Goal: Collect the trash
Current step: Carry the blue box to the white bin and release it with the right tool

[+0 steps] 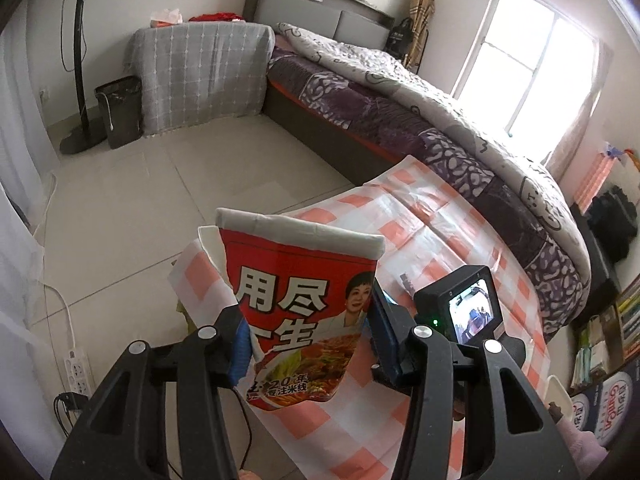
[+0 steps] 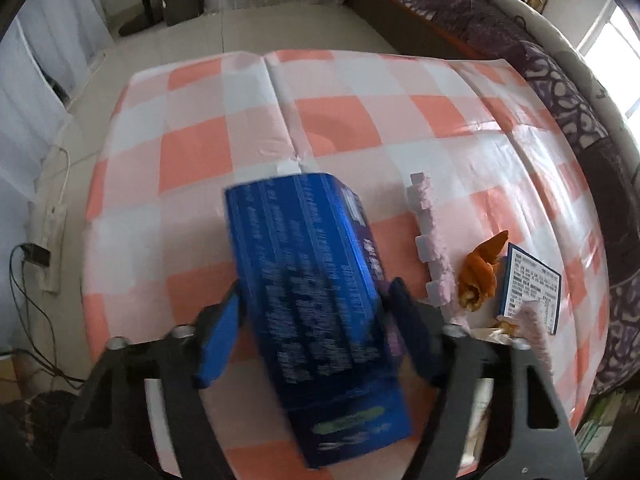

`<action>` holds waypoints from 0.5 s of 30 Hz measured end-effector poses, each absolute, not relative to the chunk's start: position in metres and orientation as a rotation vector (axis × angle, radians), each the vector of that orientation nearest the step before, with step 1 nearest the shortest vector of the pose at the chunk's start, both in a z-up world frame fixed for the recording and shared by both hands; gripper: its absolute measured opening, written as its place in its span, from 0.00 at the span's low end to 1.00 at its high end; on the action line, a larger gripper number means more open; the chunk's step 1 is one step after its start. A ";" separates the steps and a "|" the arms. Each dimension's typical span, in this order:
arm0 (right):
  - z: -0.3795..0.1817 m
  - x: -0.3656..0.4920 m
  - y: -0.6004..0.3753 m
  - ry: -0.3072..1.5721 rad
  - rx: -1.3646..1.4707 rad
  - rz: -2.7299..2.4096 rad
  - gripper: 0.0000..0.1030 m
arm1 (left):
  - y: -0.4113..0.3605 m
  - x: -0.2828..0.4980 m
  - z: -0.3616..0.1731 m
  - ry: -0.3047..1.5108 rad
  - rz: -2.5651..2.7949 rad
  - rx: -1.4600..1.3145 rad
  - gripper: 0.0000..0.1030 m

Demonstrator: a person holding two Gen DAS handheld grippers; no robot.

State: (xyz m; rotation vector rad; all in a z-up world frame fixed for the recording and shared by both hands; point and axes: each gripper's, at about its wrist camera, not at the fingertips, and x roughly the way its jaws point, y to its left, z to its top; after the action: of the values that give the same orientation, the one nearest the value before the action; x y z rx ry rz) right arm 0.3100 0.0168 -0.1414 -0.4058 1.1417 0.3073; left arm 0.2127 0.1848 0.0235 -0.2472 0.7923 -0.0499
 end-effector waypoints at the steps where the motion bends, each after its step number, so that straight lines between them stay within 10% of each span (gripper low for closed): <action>1: -0.141 0.309 0.016 1.135 -0.403 0.305 0.59 | 0.186 0.213 0.023 0.793 -0.049 -0.249 0.49; 15: -0.077 0.287 -0.010 0.928 -0.221 0.228 0.54 | 0.175 0.209 0.022 0.784 -0.073 -0.231 0.49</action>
State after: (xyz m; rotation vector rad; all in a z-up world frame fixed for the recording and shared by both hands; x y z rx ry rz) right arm 0.2867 -0.0105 -0.0770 -0.2214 0.9279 0.2282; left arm 0.2088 0.1747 0.0224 -0.2311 0.7837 -0.0726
